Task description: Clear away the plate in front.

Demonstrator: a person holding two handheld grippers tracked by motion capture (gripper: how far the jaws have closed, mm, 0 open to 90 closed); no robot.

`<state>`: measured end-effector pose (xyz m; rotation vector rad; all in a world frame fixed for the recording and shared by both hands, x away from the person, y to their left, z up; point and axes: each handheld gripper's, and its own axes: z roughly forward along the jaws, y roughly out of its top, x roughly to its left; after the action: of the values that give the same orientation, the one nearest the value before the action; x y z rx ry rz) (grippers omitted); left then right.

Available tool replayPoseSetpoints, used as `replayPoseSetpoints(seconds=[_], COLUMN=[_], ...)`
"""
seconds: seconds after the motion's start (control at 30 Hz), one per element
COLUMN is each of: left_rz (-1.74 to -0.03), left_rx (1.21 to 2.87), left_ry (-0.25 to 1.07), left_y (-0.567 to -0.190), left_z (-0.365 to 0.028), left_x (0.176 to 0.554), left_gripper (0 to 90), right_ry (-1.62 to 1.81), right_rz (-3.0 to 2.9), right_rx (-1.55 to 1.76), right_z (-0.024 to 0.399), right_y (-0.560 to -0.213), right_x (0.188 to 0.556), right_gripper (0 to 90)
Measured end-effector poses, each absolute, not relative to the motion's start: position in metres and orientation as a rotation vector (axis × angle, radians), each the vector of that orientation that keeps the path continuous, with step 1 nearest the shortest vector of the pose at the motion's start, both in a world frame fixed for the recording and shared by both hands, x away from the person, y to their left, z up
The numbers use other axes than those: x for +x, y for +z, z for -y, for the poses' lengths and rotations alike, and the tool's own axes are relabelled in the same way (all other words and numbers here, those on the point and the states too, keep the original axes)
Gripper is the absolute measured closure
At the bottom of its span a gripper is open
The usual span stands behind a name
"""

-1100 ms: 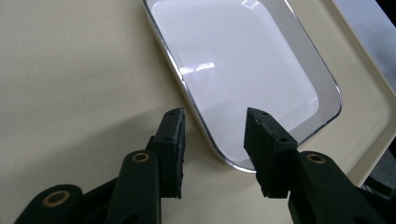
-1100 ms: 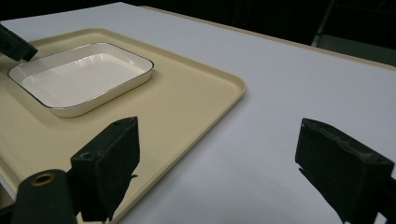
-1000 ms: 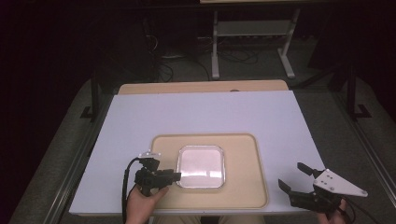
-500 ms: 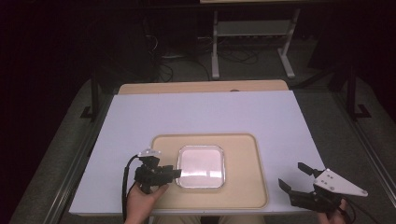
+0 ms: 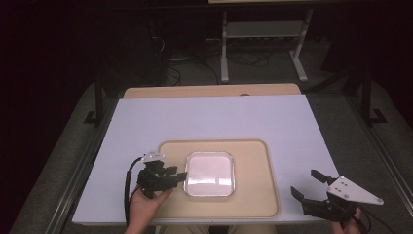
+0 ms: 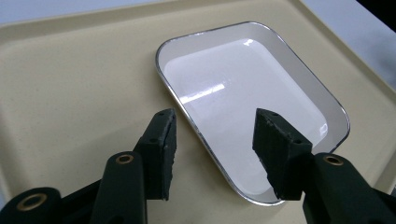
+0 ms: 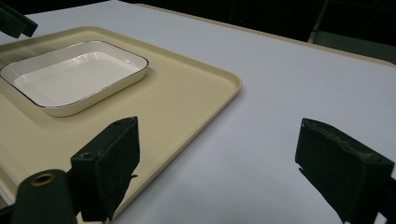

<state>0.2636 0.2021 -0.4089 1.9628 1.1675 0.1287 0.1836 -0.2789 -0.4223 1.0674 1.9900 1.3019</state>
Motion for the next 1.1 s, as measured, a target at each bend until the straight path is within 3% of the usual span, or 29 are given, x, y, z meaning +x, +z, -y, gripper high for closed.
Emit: replayPoseSetpoints(seconds=[1.1], left_rz=[-0.945], left_rx=[2.004], left_ry=[0.395], left_y=[-0.393], left_z=[-0.240], left_x=[0.244], left_gripper=[32.1], right_ry=[1.268], right_rz=[-2.007], right_rx=[1.075], right_z=[0.277], right_y=[-0.424], right_x=[0.185], right_gripper=[12.9])
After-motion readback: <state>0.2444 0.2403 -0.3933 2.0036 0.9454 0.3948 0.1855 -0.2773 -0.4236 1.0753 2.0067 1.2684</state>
